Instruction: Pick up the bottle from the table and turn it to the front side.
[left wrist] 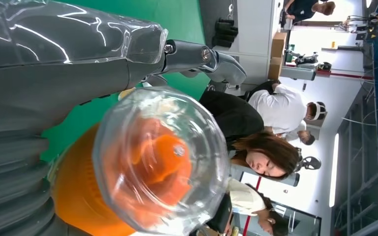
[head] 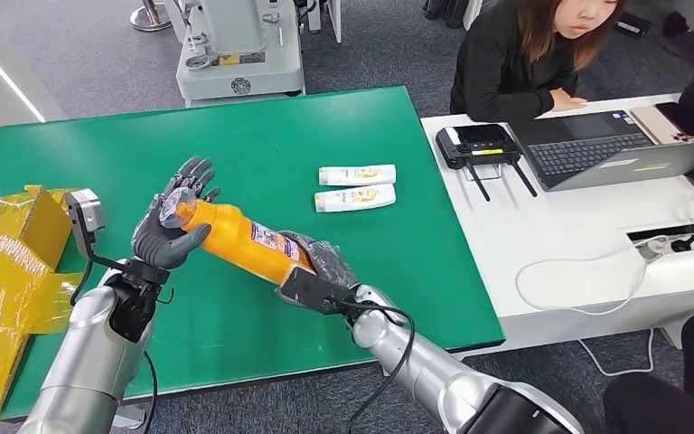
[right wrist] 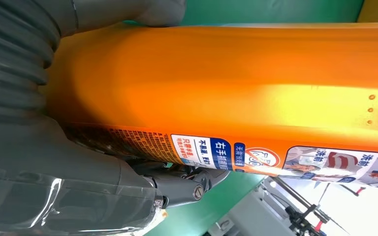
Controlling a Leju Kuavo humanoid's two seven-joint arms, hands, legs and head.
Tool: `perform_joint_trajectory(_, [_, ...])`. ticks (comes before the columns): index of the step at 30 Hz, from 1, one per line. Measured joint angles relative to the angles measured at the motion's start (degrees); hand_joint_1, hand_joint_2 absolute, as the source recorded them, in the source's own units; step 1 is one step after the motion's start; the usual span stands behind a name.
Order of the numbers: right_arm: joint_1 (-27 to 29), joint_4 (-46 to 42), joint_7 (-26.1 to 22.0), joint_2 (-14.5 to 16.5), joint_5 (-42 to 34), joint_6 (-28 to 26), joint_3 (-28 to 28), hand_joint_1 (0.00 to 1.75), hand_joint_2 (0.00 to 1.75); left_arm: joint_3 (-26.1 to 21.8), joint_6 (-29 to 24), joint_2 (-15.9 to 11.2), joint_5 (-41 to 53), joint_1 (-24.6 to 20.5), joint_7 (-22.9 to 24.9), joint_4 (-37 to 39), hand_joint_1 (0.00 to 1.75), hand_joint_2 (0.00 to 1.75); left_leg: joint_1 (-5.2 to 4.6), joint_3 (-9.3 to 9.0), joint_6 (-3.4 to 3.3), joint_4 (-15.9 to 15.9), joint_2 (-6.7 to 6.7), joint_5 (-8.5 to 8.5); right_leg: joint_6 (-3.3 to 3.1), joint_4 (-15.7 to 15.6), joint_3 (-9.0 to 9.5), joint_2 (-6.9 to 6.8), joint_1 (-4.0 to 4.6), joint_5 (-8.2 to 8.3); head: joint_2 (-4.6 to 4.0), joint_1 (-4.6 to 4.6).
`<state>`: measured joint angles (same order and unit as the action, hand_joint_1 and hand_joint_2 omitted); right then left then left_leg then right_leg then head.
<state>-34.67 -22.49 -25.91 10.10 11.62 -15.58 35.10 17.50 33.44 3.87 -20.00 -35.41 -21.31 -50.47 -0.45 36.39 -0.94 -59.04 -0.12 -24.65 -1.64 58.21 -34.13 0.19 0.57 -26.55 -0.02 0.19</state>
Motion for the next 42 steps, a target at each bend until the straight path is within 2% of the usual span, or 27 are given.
perform_joint_trajectory(10, [-1.15,-1.25,-1.49,0.45,-1.59,0.53,-0.28,1.75,1.75,0.78,-0.81,0.15,0.04,-0.03,-0.25,0.00,0.00,1.75,0.00,0.00,0.00,0.00,0.00,0.00,0.00,0.02,0.01,0.00,0.00,0.00,0.00,0.00])
perform_joint_trajectory(23, [-4.45,-0.50,2.52,3.96,-0.99,2.80,-0.21,1.75,1.75,1.26,-0.28,0.81,-0.69,-0.35,-0.18,0.00,0.00,1.75,0.00,0.00,0.00,0.00,0.00,0.00,0.00,0.02,0.00,0.00,0.00,0.00,0.00,-0.01])
perform_joint_trajectory(36, [-4.57,1.79,6.13,4.28,0.20,1.75,0.48,1.75,1.75,1.32,0.08,0.83,-2.43,-1.64,0.48,0.33,0.02,1.75,0.00,0.00,0.00,-0.01,0.01,0.00,0.00,0.00,-0.01,0.00,0.00,0.00,0.00,0.00])
perform_joint_trajectory(40, [-4.41,2.12,6.06,4.05,0.21,1.37,0.49,1.75,1.75,1.32,0.58,0.83,-2.70,-1.86,0.54,0.86,1.75,1.75,0.00,0.00,0.00,-0.01,0.01,0.00,0.00,0.00,-0.02,0.01,0.00,0.00,0.00,-0.01])
perform_joint_trajectory(42, [-4.13,2.14,5.92,3.89,0.25,0.93,0.49,1.75,1.75,1.32,0.97,0.81,-2.74,-1.86,0.54,1.02,1.75,1.75,0.00,0.00,0.00,-0.01,0.01,0.00,0.00,0.00,-0.02,0.01,0.00,0.00,0.00,-0.01])
